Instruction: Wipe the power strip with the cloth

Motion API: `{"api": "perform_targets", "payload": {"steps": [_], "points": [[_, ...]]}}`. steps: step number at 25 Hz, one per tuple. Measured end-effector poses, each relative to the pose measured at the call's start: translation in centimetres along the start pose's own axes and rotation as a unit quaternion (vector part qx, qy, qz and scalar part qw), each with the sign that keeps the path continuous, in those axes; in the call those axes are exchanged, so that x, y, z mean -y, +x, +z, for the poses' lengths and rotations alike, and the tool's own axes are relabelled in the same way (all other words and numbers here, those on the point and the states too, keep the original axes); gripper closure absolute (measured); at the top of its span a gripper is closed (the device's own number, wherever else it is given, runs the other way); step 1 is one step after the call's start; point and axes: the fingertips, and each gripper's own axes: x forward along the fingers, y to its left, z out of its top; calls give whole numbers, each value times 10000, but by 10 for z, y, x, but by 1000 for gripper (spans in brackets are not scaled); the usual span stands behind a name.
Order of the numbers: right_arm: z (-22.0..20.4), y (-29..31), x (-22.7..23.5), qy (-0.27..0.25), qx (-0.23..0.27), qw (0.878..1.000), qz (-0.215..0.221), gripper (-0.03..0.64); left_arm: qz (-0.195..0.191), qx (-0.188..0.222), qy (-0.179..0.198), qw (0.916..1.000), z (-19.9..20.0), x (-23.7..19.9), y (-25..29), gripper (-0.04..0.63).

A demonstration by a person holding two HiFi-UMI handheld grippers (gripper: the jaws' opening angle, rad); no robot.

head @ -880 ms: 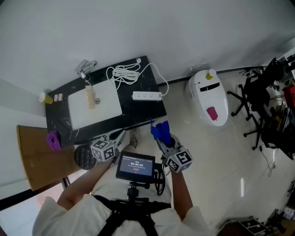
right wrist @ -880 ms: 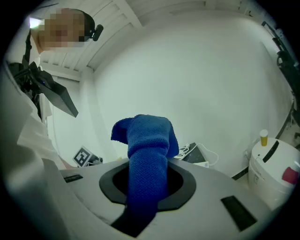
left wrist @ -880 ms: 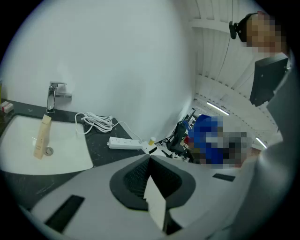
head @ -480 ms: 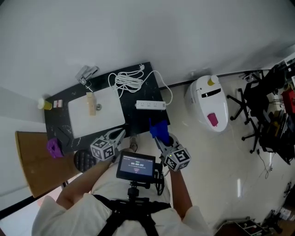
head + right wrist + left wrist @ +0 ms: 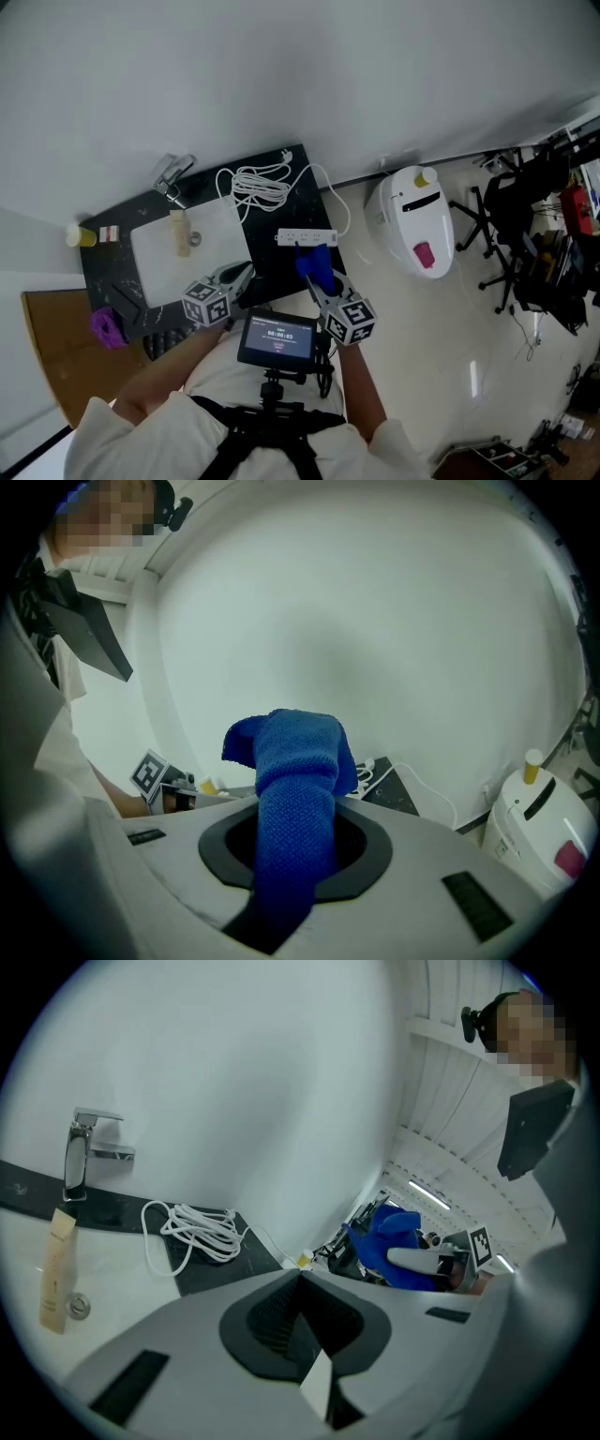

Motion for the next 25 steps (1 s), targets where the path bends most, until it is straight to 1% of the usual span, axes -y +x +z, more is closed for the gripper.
{"api": "perform_targets", "payload": {"steps": [7, 11, 14, 19, 25], "points": [[21, 65, 5, -86, -259, 9995, -186, 528, -404, -11, 14, 9992, 36, -31, 22, 591], [26, 102, 8, -67, -381, 9989, -274, 528, -582, -101, 158, 9981, 42, -42, 32, 591], [26, 122, 8, -99, -501, 9983, -270, 528, -701, -125, 190, 9973, 44, -46, 38, 591], [23, 149, 12, -138, -696, 9972, -235, 528, -753, -180, 121, 9969, 45, -57, 45, 591], [9, 172, 24, -40, -910, 9957, -177, 528, -678, -242, -67, 9974, 44, -67, 53, 591]]}}
